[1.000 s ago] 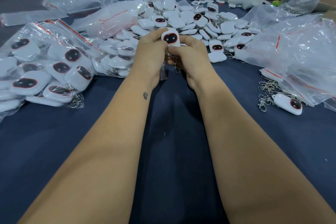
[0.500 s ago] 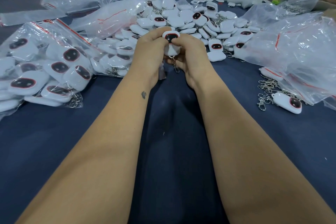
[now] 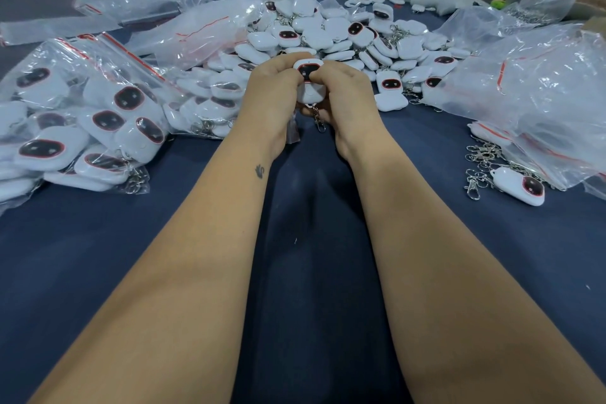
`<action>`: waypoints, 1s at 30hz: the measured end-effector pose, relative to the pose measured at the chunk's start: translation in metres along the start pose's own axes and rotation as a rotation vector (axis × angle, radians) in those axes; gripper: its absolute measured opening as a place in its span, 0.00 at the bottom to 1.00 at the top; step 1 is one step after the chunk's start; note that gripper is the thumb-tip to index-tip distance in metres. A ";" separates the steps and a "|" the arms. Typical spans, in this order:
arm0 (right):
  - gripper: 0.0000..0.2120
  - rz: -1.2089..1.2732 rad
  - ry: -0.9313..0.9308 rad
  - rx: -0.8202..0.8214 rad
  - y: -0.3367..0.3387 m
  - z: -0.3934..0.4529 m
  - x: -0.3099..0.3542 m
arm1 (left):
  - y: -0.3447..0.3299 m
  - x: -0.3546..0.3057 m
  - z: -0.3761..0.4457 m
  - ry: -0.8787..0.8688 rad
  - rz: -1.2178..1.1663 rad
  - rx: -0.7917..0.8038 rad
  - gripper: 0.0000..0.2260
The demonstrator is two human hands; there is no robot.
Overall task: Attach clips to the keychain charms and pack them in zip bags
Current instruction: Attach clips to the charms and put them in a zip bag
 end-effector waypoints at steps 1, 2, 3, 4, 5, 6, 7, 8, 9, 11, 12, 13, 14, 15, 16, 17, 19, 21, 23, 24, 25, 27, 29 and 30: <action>0.04 -0.014 0.005 -0.003 0.000 0.000 0.000 | 0.000 0.000 0.000 0.002 -0.001 0.000 0.19; 0.03 -0.025 0.009 -0.003 0.000 0.000 0.000 | 0.000 0.000 0.000 0.005 -0.006 -0.001 0.19; 0.03 -0.034 0.012 -0.003 0.000 0.000 0.000 | 0.000 0.000 0.000 0.008 -0.011 -0.004 0.19; 0.03 -0.038 0.015 -0.002 0.000 0.000 0.000 | 0.001 0.000 0.000 0.010 -0.015 -0.007 0.19; 0.04 -0.042 0.017 -0.003 0.000 -0.001 0.000 | 0.001 0.000 0.000 0.011 -0.018 -0.008 0.19; 0.05 -0.044 0.018 -0.003 0.000 -0.001 0.000 | 0.001 0.000 0.000 0.012 -0.023 -0.004 0.18; 0.06 -0.044 0.021 -0.003 0.000 -0.002 0.000 | 0.001 -0.001 -0.001 0.012 -0.028 0.000 0.17; 0.07 -0.041 0.025 -0.003 0.000 -0.002 0.001 | 0.001 -0.001 -0.001 0.014 -0.032 0.002 0.17; 0.08 -0.039 0.029 -0.006 0.000 -0.002 0.000 | 0.000 -0.001 -0.002 0.016 -0.036 0.000 0.16; 0.08 -0.033 0.029 -0.009 0.000 -0.002 0.000 | 0.000 -0.002 -0.002 0.019 -0.042 -0.002 0.15; 0.07 -0.028 0.026 -0.007 0.000 -0.002 -0.001 | 0.000 -0.002 -0.002 0.018 -0.048 0.000 0.14; 0.08 -0.023 0.023 -0.003 0.000 -0.002 -0.001 | 0.000 -0.002 -0.002 0.015 -0.053 0.001 0.13; 0.09 -0.014 0.021 0.002 0.000 -0.002 -0.001 | 0.000 -0.001 -0.002 0.012 -0.050 0.001 0.12; 0.10 -0.001 0.021 0.005 0.000 -0.002 -0.002 | 0.001 -0.001 -0.002 0.008 -0.037 -0.002 0.11; 0.10 0.014 0.019 0.007 0.000 -0.002 -0.001 | 0.001 0.000 -0.002 0.004 -0.017 -0.002 0.10; 0.10 0.028 0.015 0.005 0.000 -0.001 -0.001 | 0.001 0.000 -0.001 -0.001 0.003 -0.003 0.10; 0.09 0.038 0.006 0.000 0.000 -0.001 -0.001 | 0.001 0.001 0.000 -0.012 0.030 -0.014 0.09; 0.08 0.036 0.011 0.007 -0.001 0.000 -0.001 | 0.001 0.002 0.001 -0.022 0.043 -0.037 0.09; 0.09 0.036 0.020 0.020 -0.001 -0.001 0.000 | 0.002 0.002 0.001 -0.031 0.057 -0.054 0.10; 0.10 0.040 0.021 0.022 -0.001 -0.001 0.000 | 0.003 0.001 0.001 -0.035 0.064 -0.057 0.09; 0.12 0.044 0.023 0.020 -0.001 -0.001 0.000 | 0.003 0.001 0.001 -0.039 0.070 -0.059 0.09; 0.13 0.036 0.027 0.011 0.000 -0.001 0.000 | 0.003 0.001 0.000 -0.046 0.082 -0.060 0.09; 0.13 0.007 0.033 -0.004 0.000 -0.001 0.000 | 0.003 0.001 -0.001 -0.048 0.089 -0.059 0.09; 0.13 -0.004 0.034 -0.010 0.000 -0.001 0.000 | 0.003 0.000 -0.001 -0.049 0.090 -0.057 0.09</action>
Point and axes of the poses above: each hand's wrist, its own z-axis towards the middle knuckle, its own y-axis out of the back of the hand, x = y × z, the point moved 1 cm from there along z, towards the middle knuckle, and after that the axes turned 2 degrees about x, right-handed, at the moved point
